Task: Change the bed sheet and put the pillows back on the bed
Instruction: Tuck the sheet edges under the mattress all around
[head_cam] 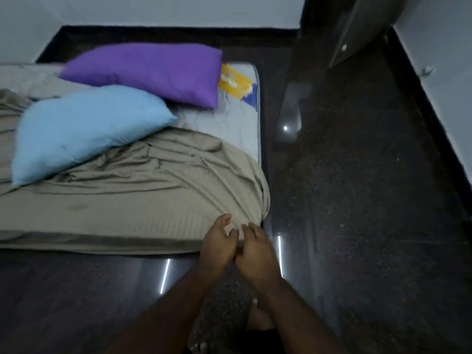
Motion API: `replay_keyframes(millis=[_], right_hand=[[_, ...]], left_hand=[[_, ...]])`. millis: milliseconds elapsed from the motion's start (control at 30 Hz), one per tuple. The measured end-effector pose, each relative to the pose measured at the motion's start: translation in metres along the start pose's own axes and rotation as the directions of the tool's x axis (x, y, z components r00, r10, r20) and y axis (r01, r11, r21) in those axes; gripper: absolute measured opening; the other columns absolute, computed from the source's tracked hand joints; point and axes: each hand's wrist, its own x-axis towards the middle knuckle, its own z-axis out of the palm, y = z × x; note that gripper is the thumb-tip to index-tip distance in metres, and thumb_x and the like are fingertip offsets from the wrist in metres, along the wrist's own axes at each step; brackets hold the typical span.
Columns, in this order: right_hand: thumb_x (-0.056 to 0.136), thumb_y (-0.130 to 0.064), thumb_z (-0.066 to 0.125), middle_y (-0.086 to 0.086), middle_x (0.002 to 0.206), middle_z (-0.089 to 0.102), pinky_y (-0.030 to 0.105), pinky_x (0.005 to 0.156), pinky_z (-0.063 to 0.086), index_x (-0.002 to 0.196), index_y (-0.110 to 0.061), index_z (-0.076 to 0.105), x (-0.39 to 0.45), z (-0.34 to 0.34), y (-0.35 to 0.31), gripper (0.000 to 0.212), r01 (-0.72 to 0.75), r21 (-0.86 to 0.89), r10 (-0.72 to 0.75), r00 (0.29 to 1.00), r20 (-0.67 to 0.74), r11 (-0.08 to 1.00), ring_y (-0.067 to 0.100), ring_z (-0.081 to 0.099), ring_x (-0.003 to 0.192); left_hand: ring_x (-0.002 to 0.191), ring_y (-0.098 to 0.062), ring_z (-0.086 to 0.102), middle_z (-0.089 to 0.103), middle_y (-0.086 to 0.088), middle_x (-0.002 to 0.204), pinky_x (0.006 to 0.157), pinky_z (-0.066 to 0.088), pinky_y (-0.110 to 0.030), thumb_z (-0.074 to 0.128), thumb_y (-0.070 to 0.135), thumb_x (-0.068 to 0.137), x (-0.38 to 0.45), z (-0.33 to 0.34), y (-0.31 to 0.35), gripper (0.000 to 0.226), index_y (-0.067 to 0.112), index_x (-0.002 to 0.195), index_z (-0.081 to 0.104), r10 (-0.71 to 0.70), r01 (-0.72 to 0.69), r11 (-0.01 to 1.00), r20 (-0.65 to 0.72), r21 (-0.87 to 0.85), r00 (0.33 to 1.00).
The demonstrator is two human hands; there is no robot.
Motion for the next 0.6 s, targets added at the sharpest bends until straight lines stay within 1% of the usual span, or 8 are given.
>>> replay_keyframes(millis=[67,133,200,267,400,500,533,600], right_hand=[[0.087,-0.031,0.051,0.012,0.151,0.042,0.033,0.115,0.032,0.149,-0.009,0.041,0.000,-0.041,-0.008,0.067,0.032,-0.057,-0.028,0.998,0.063,0.998,0.028,0.039,0.140],[0.091,-0.027,0.057,0.010,0.150,0.042,0.031,0.115,0.031,0.150,-0.010,0.039,0.009,-0.073,-0.012,0.064,0.061,-0.084,-0.054,0.995,0.087,0.995,0.026,0.039,0.139],[0.091,-0.028,0.057,0.010,0.147,0.045,0.032,0.113,0.034,0.149,-0.010,0.042,0.028,-0.101,-0.017,0.062,0.073,-0.104,-0.064,0.993,0.095,0.992,0.026,0.043,0.136],[0.091,-0.027,0.058,0.010,0.141,0.051,0.032,0.108,0.040,0.144,-0.009,0.047,0.052,-0.121,-0.019,0.057,0.093,-0.140,-0.078,0.991,0.107,0.986,0.027,0.048,0.130],[0.088,-0.027,0.059,0.013,0.128,0.058,0.036,0.102,0.046,0.131,-0.007,0.057,0.108,-0.144,-0.019,0.047,0.104,-0.193,-0.067,0.979,0.191,0.976,0.031,0.055,0.122],[0.085,-0.025,0.058,0.014,0.112,0.060,0.035,0.089,0.050,0.106,-0.007,0.060,0.157,-0.150,-0.015,0.028,0.110,-0.231,-0.045,0.962,0.270,0.967,0.032,0.059,0.110],[0.085,-0.025,0.058,0.013,0.110,0.060,0.034,0.087,0.050,0.103,-0.007,0.059,0.174,-0.150,-0.014,0.025,0.126,-0.247,-0.049,0.953,0.298,0.961,0.032,0.059,0.108],[0.086,-0.026,0.058,0.013,0.117,0.060,0.035,0.092,0.050,0.114,-0.008,0.060,0.211,-0.152,-0.013,0.034,0.188,-0.272,-0.082,0.930,0.359,0.944,0.030,0.058,0.113]], left_hand=[[0.127,-0.021,0.054,0.055,-0.003,0.141,0.101,0.038,-0.025,0.057,0.020,0.098,-0.002,-0.014,0.034,0.047,0.017,0.144,0.048,-0.010,0.010,1.000,0.015,0.023,1.000],[0.128,-0.020,0.054,0.055,-0.004,0.143,0.098,0.037,-0.022,0.057,0.021,0.098,0.004,-0.023,0.061,0.049,0.017,0.146,0.046,-0.009,0.009,1.000,0.009,0.017,1.000],[0.130,-0.019,0.053,0.055,-0.007,0.142,0.098,0.035,-0.020,0.058,0.020,0.098,0.020,-0.026,0.083,0.049,0.014,0.145,0.046,0.010,-0.010,1.000,-0.007,-0.006,1.000],[0.130,-0.018,0.052,0.056,-0.009,0.141,0.098,0.033,-0.018,0.058,0.018,0.097,0.039,-0.025,0.099,0.048,0.011,0.143,0.048,0.006,-0.007,0.999,-0.026,-0.041,1.000],[0.127,-0.019,0.053,0.057,-0.011,0.138,0.098,0.034,-0.018,0.058,0.015,0.097,0.085,-0.014,0.119,0.046,0.010,0.142,0.049,-0.035,0.027,0.994,-0.070,-0.111,0.997],[0.126,-0.019,0.054,0.058,-0.010,0.137,0.095,0.034,-0.017,0.057,0.016,0.096,0.126,-0.005,0.127,0.046,0.010,0.141,0.049,-0.091,0.073,0.984,-0.107,-0.162,0.990],[0.125,-0.019,0.055,0.059,-0.009,0.137,0.094,0.034,-0.017,0.057,0.018,0.096,0.141,-0.003,0.128,0.046,0.011,0.141,0.049,-0.116,0.093,0.979,-0.124,-0.179,0.986],[0.123,-0.018,0.056,0.060,-0.008,0.136,0.093,0.035,-0.017,0.058,0.020,0.096,0.172,0.000,0.130,0.045,0.013,0.140,0.051,-0.174,0.138,0.967,-0.158,-0.216,0.972]])
